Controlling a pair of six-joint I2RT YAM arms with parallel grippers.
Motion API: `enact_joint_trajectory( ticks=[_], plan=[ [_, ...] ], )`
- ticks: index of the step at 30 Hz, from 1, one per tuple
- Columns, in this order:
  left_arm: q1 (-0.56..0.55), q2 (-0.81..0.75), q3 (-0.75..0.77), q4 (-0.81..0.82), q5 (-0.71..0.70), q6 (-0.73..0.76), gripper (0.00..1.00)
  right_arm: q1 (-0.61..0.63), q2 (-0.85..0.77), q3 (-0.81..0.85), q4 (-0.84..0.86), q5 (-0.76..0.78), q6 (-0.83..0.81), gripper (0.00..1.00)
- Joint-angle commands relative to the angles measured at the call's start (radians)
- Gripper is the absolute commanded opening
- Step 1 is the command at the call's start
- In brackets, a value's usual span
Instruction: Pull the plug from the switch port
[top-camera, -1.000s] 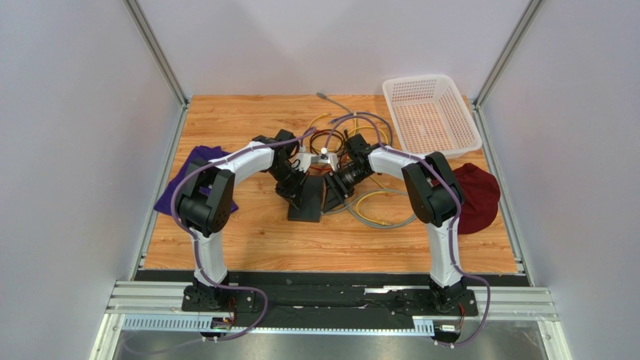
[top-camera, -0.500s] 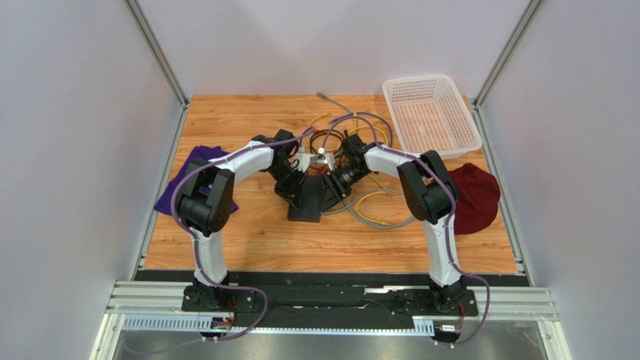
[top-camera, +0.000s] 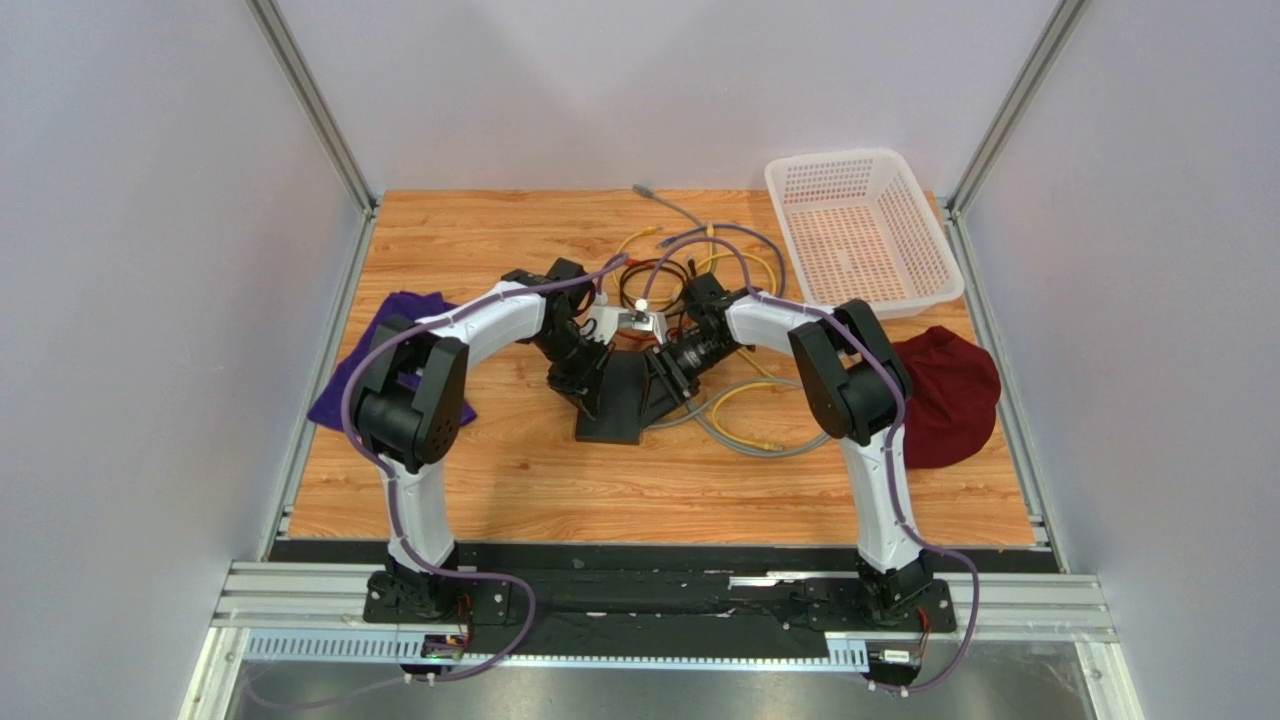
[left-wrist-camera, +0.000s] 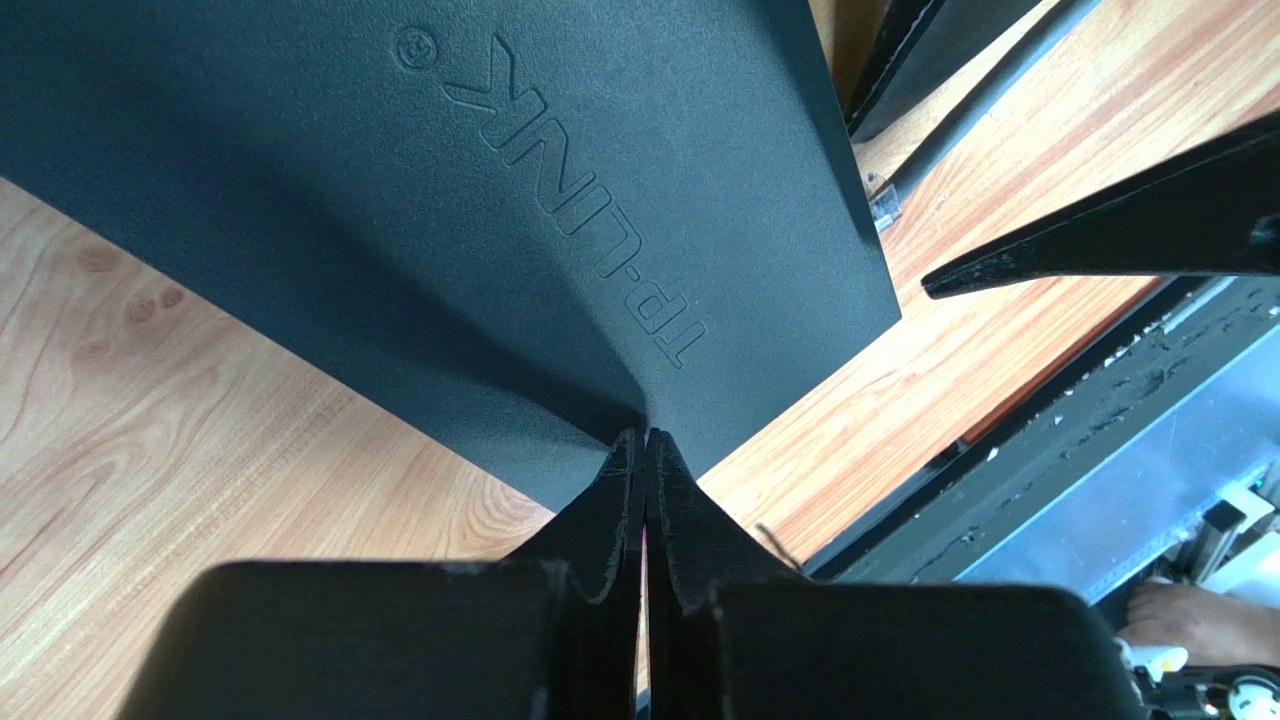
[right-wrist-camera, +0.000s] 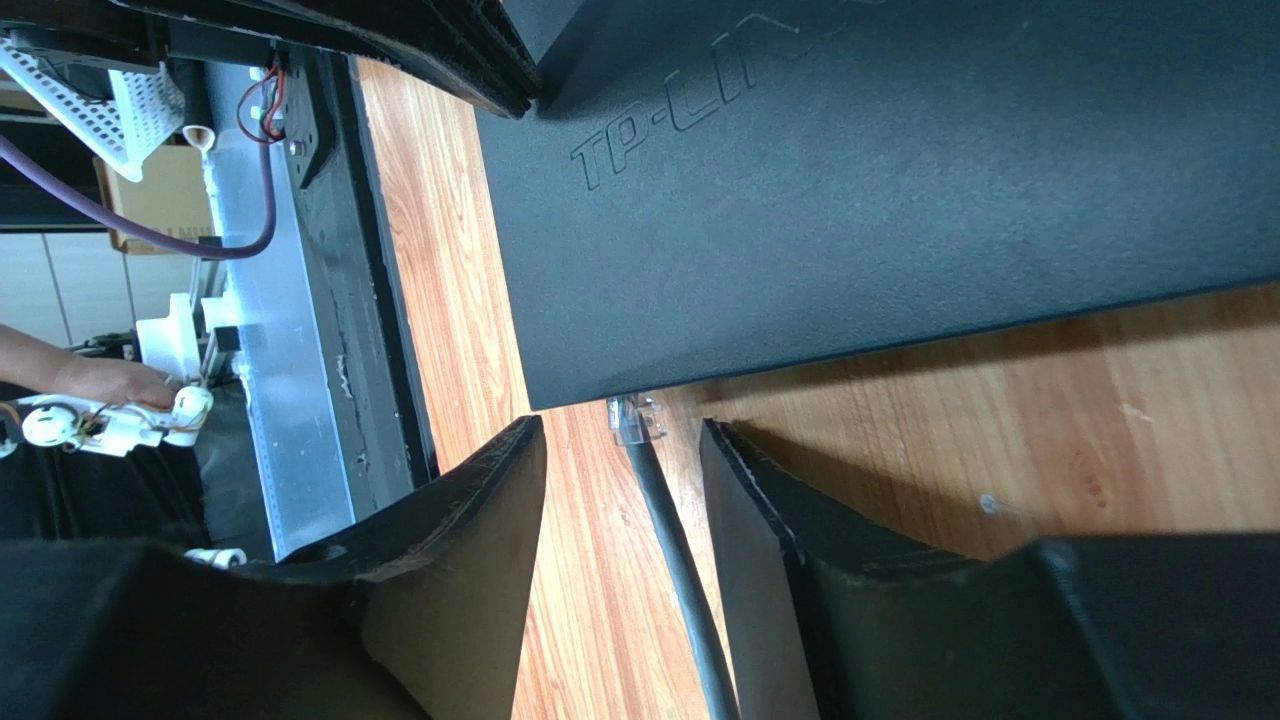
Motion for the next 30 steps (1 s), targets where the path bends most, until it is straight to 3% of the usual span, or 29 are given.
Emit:
enact_joint_trajectory(
  ticks=[1, 7, 16, 21, 30],
  plan=[
    [0.016, -0.010, -0.045, -0.030, 0.003, 0.056, 0.00, 0.022, 0.039, 0.020, 0.000, 0.032, -0.028, 0.49],
    [0.016, -0.082, -0.144, 0.053, 0.026, 0.021, 0.00, 0.022, 0.062, 0.037, -0.009, 0.018, -0.033, 0.48],
    [0.016, -0.006, -0.062, 0.021, 0.026, 0.021, 0.00, 0.022, 0.071, 0.038, -0.029, 0.014, -0.067, 0.41],
    [0.018, 0.002, -0.062, 0.022, 0.029, 0.020, 0.00, 0.013, 0.076, 0.046, -0.046, -0.014, -0.088, 0.43],
    [0.018, 0.002, -0.065, 0.030, 0.022, 0.024, 0.00, 0.002, 0.088, 0.048, -0.055, -0.043, -0.119, 0.24]
  ],
)
